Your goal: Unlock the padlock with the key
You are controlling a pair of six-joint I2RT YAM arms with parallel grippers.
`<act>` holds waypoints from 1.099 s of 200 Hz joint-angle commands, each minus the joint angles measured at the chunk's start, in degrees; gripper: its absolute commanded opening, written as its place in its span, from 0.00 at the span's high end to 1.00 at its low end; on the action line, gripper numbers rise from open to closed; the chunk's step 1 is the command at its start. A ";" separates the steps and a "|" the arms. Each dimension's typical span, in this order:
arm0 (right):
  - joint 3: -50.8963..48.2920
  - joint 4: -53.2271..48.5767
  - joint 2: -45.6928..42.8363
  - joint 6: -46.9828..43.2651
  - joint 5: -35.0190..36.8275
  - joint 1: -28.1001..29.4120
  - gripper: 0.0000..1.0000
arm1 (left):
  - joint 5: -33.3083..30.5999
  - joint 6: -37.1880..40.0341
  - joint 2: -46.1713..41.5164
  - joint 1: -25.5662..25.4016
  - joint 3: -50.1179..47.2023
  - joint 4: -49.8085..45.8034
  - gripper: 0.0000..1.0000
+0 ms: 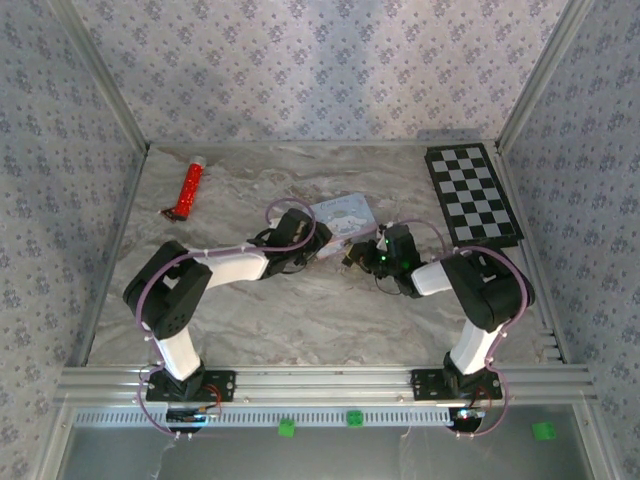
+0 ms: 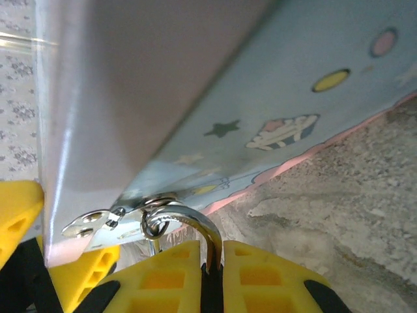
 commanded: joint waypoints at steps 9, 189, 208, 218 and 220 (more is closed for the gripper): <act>0.35 9.02 1.32 5.87 2.43 -0.22 1.00 | 0.52 -1.15 2.28 -1.42 -0.15 -5.60 0.38; -2.69 6.47 -3.66 6.10 4.53 -3.20 1.00 | -0.41 -0.45 2.08 0.41 -0.68 -6.94 0.37; -2.81 2.60 -5.86 3.89 4.08 -3.75 1.00 | -0.03 0.57 2.28 1.17 -0.28 -6.92 0.37; -2.90 -0.26 -7.39 2.07 3.88 -3.94 1.00 | 0.73 2.02 2.60 1.83 0.52 -7.10 0.37; -2.90 -0.77 -7.73 1.72 3.87 -4.01 1.00 | 0.91 2.30 2.68 1.94 0.79 -7.34 0.37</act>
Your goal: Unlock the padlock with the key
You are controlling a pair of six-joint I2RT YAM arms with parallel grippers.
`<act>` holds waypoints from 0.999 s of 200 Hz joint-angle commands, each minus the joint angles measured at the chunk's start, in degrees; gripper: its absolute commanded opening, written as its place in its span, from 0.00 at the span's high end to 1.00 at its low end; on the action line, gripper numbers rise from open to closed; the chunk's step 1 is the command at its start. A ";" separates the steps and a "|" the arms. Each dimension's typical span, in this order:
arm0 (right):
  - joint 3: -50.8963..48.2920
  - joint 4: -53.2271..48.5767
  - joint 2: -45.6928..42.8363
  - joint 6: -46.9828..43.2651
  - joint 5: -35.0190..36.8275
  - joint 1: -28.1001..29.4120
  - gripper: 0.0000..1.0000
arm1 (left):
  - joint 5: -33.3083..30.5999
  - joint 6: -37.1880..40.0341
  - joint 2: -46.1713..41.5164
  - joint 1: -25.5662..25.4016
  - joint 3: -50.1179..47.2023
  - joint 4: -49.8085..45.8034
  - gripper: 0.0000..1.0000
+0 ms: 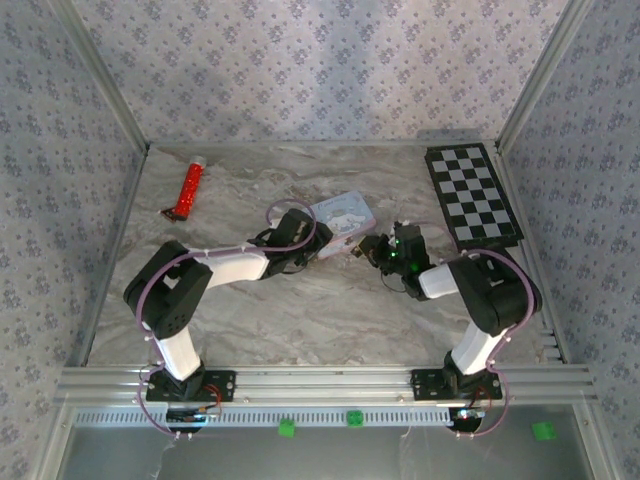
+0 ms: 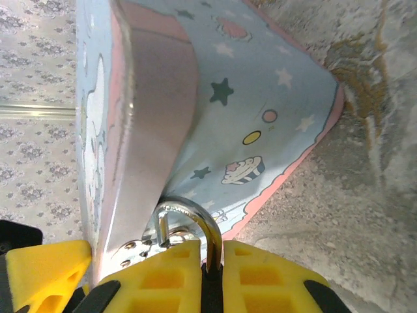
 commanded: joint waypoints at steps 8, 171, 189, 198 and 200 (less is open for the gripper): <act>-0.30 -6.92 -5.73 -5.94 0.05 -0.83 1.00 | 0.84 3.60 2.79 2.02 1.53 -8.23 0.37; -1.71 -30.21 -20.42 -24.24 -6.25 -1.03 1.00 | 5.16 25.41 22.67 9.52 36.31 -27.42 0.37; -1.58 -30.05 -19.93 -24.94 -7.31 -0.25 1.00 | 4.86 28.86 24.07 9.96 41.04 -30.41 0.36; -1.21 -30.14 -19.49 -25.50 -7.96 0.31 1.00 | 4.63 30.89 24.91 10.05 44.05 -33.05 0.35; -1.12 -30.23 -19.42 -25.55 -8.07 0.42 1.00 | 4.56 31.22 25.12 10.12 44.68 -33.61 0.35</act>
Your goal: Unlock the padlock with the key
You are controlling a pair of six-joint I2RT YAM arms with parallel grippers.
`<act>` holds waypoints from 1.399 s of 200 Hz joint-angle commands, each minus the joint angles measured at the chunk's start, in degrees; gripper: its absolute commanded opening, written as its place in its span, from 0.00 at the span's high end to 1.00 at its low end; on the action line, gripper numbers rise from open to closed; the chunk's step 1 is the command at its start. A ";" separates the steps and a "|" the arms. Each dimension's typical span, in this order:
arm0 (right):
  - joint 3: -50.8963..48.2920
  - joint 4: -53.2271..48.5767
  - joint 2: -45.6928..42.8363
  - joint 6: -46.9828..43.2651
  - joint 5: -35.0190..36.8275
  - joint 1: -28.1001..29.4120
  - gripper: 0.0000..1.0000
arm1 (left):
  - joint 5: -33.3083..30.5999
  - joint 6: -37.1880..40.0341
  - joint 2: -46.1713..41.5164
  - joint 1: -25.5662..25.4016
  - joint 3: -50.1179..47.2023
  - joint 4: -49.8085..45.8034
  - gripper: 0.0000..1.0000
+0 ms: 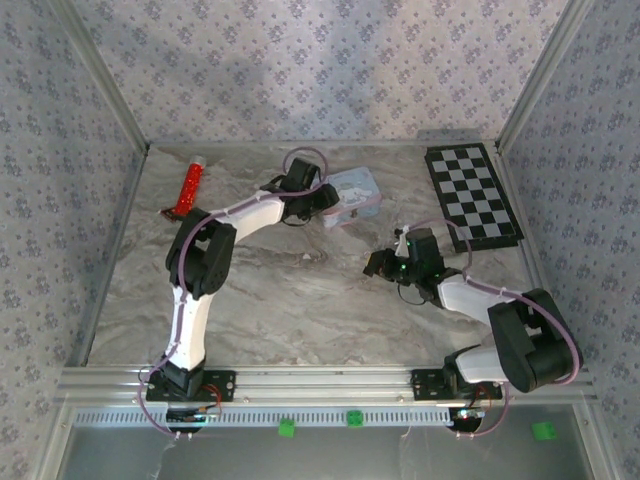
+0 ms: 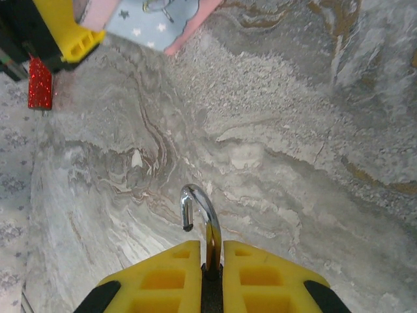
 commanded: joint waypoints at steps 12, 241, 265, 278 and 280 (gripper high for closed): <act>1.09 -1.77 0.49 -3.22 -3.10 2.11 1.00 | -2.61 9.24 3.69 1.10 8.76 -12.92 0.35; 7.66 -18.84 5.59 -13.04 -5.90 9.71 1.00 | -10.50 16.15 -63.26 5.30 -61.30 9.62 0.17; 8.13 -18.96 7.15 -12.88 -5.89 9.76 1.00 | -10.79 16.39 -65.88 5.85 -63.12 10.74 0.14; 8.31 -19.24 7.98 -12.73 -5.79 9.63 1.00 | -11.02 16.70 -66.52 6.04 -63.47 10.92 0.14; 8.32 -19.27 8.15 -12.75 -5.74 9.62 1.00 | -11.11 16.74 -66.56 6.10 -63.56 10.98 0.13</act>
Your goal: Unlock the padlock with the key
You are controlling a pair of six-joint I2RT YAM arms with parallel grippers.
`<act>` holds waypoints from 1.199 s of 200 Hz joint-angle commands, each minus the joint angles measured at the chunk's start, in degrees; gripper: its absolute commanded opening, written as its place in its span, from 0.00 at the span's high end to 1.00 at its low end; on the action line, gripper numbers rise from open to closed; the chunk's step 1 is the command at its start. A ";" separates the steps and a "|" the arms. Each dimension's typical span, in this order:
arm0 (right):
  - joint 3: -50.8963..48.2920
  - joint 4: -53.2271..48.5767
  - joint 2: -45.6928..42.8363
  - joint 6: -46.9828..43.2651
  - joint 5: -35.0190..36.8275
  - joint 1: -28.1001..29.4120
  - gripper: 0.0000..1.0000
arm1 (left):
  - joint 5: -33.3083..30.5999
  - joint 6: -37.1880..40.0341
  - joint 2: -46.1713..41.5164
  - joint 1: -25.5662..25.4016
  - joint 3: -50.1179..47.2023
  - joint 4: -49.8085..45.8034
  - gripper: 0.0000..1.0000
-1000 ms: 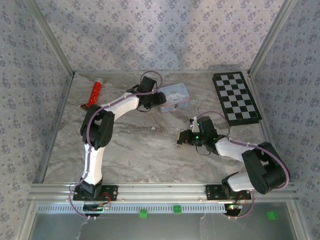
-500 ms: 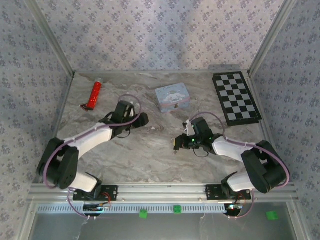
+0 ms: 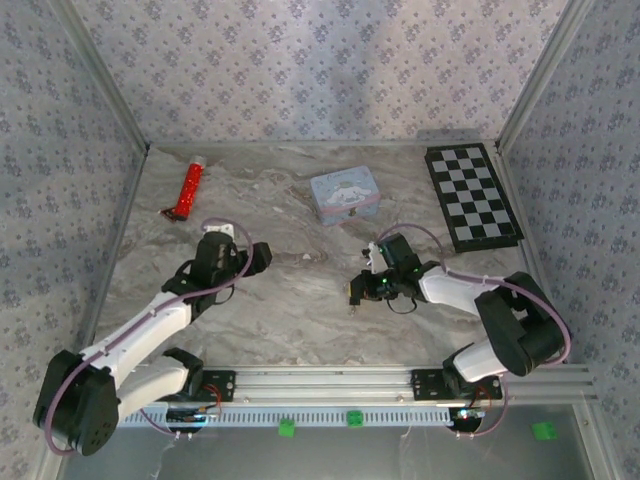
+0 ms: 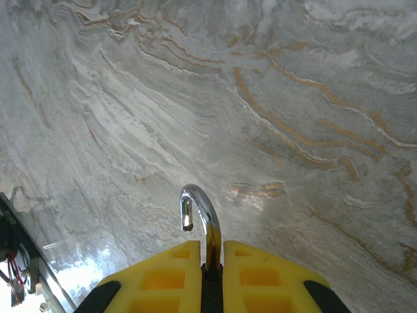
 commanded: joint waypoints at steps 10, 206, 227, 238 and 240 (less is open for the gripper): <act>1.81 -1.77 2.34 -0.60 -0.30 -0.09 1.00 | -1.75 1.50 -1.95 0.65 -1.03 2.61 0.13; 4.36 -12.36 -5.65 -2.66 8.17 -2.81 0.55 | -4.55 2.81 -5.13 2.38 -1.01 2.33 0.08; 7.10 -16.80 -10.13 -5.04 10.19 -4.79 0.49 | -6.44 3.90 -5.73 2.55 0.58 0.71 0.07; 9.03 -18.96 -12.73 -6.67 11.81 -6.12 0.27 | -8.18 4.15 -6.01 2.55 1.59 -0.12 0.07; 9.37 -19.24 -13.21 -7.03 12.08 -6.32 0.08 | -8.66 4.09 -6.08 2.55 1.70 -0.21 0.07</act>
